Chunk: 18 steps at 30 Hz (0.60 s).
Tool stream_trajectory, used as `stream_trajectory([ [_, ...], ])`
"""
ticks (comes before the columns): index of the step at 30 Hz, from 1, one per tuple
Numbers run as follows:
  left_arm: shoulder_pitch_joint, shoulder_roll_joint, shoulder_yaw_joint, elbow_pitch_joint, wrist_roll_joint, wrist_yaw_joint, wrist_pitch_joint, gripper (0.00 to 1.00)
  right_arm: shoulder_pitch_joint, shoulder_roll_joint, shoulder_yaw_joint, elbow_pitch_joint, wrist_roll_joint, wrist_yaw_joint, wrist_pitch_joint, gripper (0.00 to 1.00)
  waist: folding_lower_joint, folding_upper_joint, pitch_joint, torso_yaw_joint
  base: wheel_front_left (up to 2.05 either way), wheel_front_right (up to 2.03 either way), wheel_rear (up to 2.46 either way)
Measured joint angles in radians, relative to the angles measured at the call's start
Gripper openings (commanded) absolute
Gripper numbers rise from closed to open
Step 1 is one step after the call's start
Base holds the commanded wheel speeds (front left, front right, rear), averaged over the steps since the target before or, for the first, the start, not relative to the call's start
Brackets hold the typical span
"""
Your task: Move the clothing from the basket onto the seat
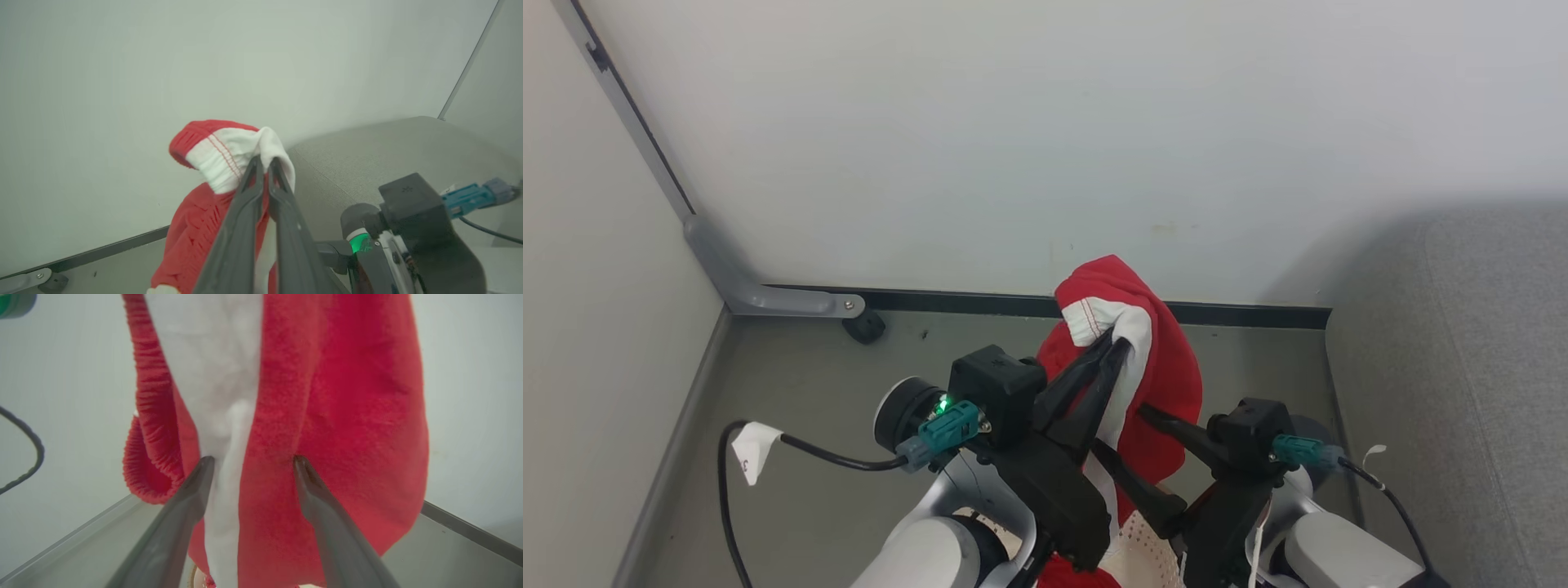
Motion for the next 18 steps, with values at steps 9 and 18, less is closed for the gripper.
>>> stream_trajectory([
  [9,0.0,-0.002,-0.025,-0.004,-0.013,0.0,0.016,0.0,-0.082,0.02,0.038,0.088,0.025,0.0,-0.028,0.0,0.0,0.0001,0.006,0.013,0.0,0.0,0.0],
  [18,0.0,-0.003,-0.012,-0.002,-0.014,0.01,0.021,0.0,-0.091,0.011,0.053,0.121,0.045,0.0,-0.095,0.0,0.0,0.0001,0.009,0.011,0.0,0.0,0.0],
])
